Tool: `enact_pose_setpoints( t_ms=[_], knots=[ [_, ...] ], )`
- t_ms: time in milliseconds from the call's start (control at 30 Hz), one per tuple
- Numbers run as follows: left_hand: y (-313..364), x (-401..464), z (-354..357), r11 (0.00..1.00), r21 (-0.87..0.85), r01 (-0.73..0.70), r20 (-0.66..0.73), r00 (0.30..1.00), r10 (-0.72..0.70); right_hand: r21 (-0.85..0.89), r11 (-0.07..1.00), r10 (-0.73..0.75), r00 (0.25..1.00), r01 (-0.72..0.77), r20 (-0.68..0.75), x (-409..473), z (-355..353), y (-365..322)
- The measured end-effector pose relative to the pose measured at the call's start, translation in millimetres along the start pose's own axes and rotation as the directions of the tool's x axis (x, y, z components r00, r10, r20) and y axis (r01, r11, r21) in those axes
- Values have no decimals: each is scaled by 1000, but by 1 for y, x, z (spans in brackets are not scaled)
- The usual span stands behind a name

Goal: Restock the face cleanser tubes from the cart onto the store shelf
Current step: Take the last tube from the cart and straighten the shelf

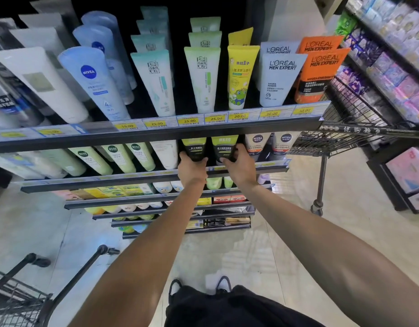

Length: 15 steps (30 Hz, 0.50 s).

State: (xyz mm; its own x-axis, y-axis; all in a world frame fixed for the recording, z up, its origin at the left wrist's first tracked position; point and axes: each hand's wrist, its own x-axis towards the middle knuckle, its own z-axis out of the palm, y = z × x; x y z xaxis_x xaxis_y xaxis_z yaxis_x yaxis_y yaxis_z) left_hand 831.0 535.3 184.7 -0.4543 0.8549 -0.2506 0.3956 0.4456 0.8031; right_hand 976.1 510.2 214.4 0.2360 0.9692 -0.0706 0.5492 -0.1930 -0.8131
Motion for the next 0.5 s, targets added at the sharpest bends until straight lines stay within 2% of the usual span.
enact_pose_setpoints(
  t_ms=[300, 500],
  knots=[
    [-10, -3, -3, 987, 102, -123, -13, 992, 125, -24, 999, -45, 998, 46, 47, 8, -7, 4],
    [1, -18, -15, 966, 222, -135, -2, 990, 139, -41, 998, -53, 996, 55, 68, 9, -9, 4]
  ],
)
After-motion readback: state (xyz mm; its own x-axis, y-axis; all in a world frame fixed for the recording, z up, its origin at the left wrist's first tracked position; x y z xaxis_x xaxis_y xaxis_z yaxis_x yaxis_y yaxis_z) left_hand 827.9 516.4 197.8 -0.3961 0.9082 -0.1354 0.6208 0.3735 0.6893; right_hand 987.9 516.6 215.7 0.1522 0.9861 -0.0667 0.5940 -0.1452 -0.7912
